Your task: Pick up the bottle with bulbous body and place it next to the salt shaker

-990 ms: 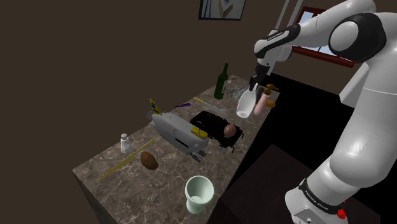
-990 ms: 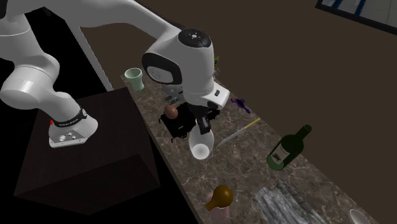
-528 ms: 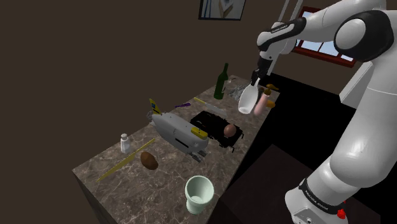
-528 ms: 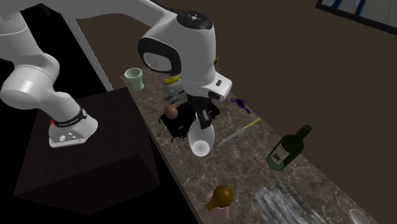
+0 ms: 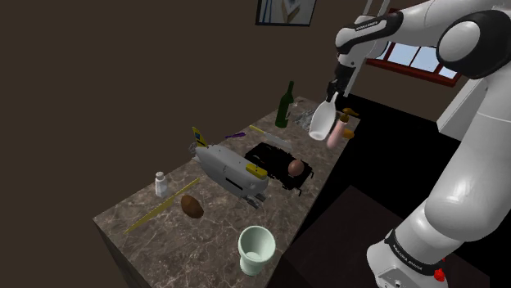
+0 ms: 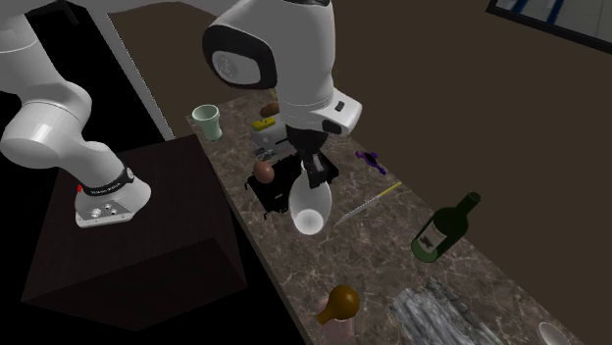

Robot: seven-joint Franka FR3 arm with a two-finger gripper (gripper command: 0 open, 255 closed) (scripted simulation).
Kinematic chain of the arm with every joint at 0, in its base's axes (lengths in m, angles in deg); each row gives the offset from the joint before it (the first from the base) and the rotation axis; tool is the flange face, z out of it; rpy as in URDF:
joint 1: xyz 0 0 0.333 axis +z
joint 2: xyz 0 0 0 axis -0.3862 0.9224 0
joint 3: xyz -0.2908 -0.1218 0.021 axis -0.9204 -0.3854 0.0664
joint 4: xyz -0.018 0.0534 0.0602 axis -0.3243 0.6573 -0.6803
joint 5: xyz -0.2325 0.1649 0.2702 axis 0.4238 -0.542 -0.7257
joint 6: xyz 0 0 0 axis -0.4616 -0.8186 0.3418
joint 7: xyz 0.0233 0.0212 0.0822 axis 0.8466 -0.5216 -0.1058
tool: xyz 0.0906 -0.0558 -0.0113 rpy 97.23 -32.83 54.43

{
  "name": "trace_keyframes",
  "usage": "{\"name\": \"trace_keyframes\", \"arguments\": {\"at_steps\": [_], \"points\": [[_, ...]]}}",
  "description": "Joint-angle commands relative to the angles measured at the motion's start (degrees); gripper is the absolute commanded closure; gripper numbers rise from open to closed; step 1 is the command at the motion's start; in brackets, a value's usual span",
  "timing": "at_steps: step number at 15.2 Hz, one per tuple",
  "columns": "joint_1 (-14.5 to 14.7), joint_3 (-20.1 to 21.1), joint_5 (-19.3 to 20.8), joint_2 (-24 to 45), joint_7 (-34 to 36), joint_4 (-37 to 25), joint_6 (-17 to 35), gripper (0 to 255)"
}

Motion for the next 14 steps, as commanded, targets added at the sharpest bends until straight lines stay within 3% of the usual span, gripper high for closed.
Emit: {"name": "trace_keyframes", "arguments": {"at_steps": [1,14], "points": [[0.08,-0.05,0.28,-0.47,0.25,-0.98,-1.38,255],[-0.13,-0.35,1.01,-1.44,0.97,-9.82,-11.06,255]]}}
